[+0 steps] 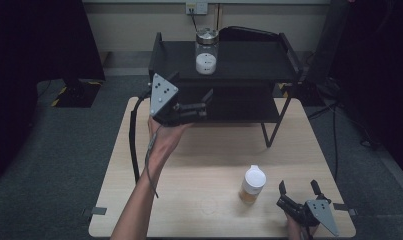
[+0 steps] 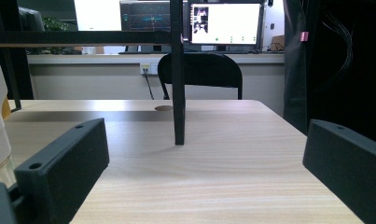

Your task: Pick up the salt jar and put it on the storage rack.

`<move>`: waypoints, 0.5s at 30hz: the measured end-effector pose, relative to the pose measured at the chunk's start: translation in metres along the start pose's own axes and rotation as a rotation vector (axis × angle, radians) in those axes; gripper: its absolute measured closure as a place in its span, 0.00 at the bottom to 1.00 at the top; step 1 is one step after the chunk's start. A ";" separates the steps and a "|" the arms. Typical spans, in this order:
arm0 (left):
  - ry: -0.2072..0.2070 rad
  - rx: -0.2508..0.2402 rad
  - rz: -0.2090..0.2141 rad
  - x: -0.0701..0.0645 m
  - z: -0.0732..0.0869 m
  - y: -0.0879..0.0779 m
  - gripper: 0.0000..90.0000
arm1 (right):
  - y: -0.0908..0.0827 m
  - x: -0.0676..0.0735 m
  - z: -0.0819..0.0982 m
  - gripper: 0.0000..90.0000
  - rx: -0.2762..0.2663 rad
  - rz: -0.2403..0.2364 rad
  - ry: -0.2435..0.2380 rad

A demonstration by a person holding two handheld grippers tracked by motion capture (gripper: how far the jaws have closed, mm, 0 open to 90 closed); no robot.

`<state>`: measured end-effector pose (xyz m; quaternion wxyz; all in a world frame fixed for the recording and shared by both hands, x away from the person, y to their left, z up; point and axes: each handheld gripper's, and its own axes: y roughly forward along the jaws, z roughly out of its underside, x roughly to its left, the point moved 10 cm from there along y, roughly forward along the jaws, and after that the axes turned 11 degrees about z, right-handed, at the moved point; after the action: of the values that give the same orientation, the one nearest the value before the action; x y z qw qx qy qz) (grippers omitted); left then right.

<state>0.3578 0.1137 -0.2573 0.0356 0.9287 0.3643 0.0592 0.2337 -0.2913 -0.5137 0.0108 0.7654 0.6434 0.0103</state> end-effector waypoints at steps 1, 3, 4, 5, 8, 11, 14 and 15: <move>-0.002 -0.010 0.010 -0.004 0.005 -0.004 0.00 | 0.000 0.000 0.000 0.00 0.000 0.000 0.000; 0.021 -0.003 0.011 -0.015 0.015 -0.011 0.00 | 0.000 0.000 0.000 0.00 0.000 0.001 0.001; 0.039 -0.010 0.005 -0.021 0.021 -0.014 0.00 | 0.000 0.000 0.000 0.00 0.001 0.000 0.001; 0.056 -0.008 0.005 -0.026 0.026 -0.017 0.00 | 0.000 0.000 0.000 0.00 0.000 -0.002 0.002; 0.113 0.034 0.013 -0.040 0.039 -0.023 0.00 | -0.001 0.000 0.000 0.00 0.000 -0.004 0.000; 0.132 0.079 0.044 -0.049 0.052 -0.027 0.00 | 0.000 0.001 0.000 0.00 0.006 -0.003 -0.005; 0.117 0.078 0.052 -0.058 0.069 -0.033 0.00 | 0.000 0.000 0.000 0.00 0.003 -0.001 -0.002; 0.112 0.073 0.042 -0.060 0.076 -0.035 0.00 | 0.000 0.001 0.000 0.00 0.005 -0.001 -0.003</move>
<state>0.3008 0.0962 -0.3412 -0.0202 0.9320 0.3482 0.0984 0.2337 -0.2908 -0.5134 0.0099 0.7650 0.6439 0.0077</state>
